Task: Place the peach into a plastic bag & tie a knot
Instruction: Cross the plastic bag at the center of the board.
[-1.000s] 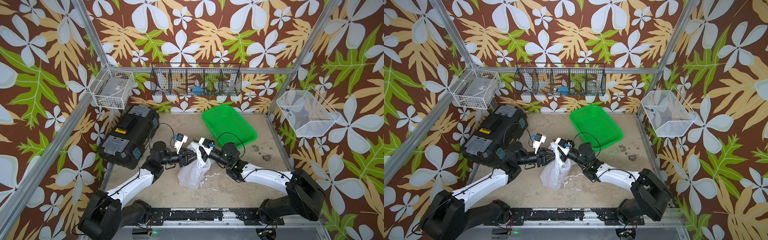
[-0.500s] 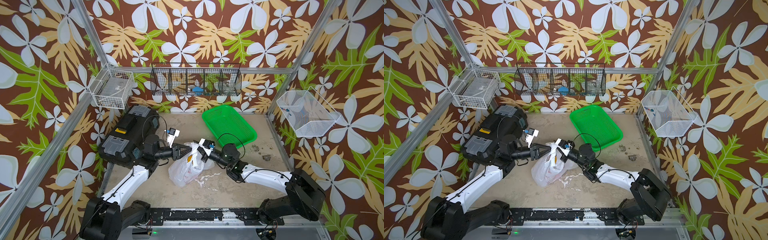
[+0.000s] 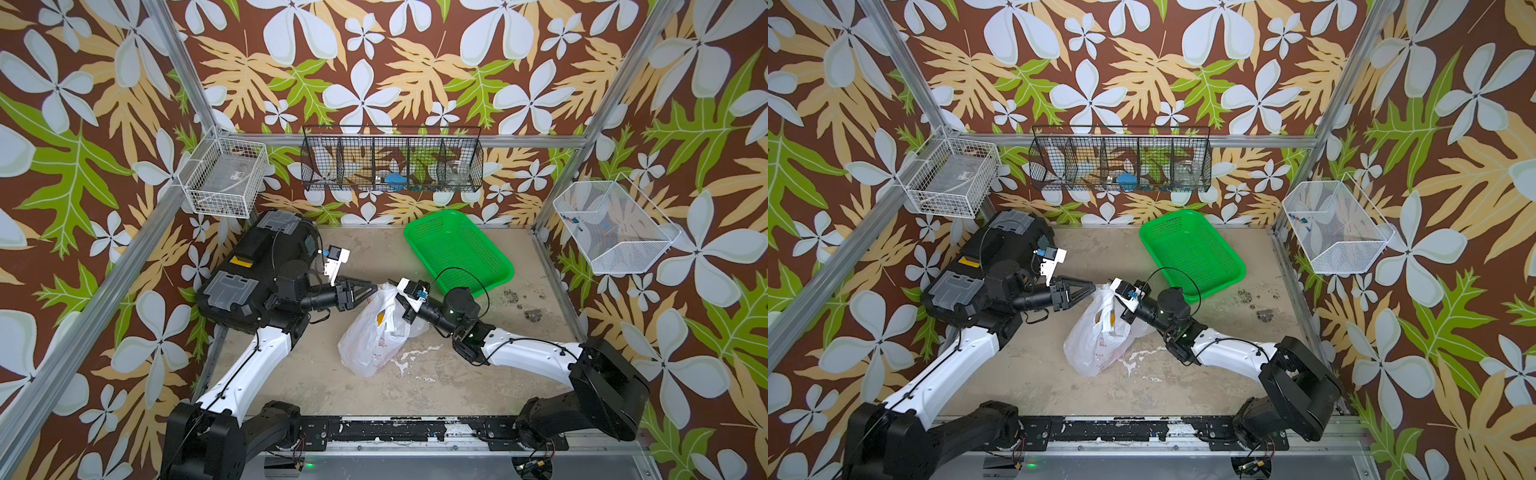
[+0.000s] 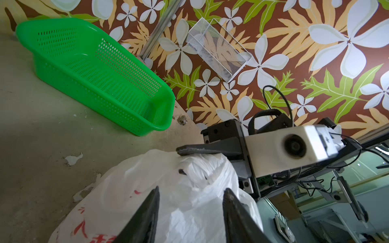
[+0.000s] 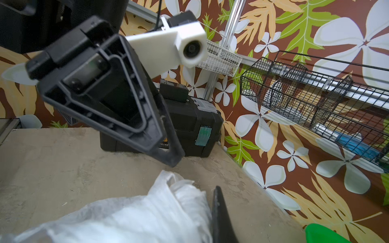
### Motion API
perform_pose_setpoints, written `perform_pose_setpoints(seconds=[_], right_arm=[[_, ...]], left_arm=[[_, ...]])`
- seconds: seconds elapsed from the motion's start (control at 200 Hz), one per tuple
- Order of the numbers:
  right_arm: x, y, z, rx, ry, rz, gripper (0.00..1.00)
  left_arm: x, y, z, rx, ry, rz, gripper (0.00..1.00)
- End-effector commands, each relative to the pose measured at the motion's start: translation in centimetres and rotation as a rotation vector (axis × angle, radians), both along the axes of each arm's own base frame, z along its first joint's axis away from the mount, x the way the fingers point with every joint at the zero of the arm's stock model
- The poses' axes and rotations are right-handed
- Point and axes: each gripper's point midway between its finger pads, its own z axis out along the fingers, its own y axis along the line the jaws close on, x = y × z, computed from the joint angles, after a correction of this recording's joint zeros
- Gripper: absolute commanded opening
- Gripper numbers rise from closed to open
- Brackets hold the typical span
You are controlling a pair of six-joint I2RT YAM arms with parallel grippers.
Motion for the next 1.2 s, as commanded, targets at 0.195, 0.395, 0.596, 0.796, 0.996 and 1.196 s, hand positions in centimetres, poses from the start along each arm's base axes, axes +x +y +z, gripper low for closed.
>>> perform_pose_setpoints(seconds=[0.195,0.395,0.596,0.796,0.996,1.196], right_arm=[[0.2,0.8,2.5,0.073,-0.057,0.022,0.09],[0.3,1.1,2.0,0.075,-0.048,0.031,0.10],[0.6,0.9,1.4,0.073,-0.052,0.017,0.09],[0.6,0.8,1.3,0.077,-0.051,0.020,0.09],[0.4,0.8,1.2,0.074,-0.055,0.033,0.09],[0.3,0.8,1.1,0.062,-0.062,0.031,0.09]], left_arm=[[-3.1,-3.9,-1.2,-0.071,-0.055,-0.133,0.52],[-3.1,-5.0,-0.8,-0.101,-0.066,-0.165,0.52],[-2.9,-2.6,-1.7,-0.018,-0.030,-0.090,0.53],[-2.3,-0.2,-3.3,0.049,0.036,-0.021,0.54],[-1.1,0.6,0.7,-0.078,0.038,0.006,0.46],[-1.1,0.2,2.9,-0.167,0.034,-0.023,0.49]])
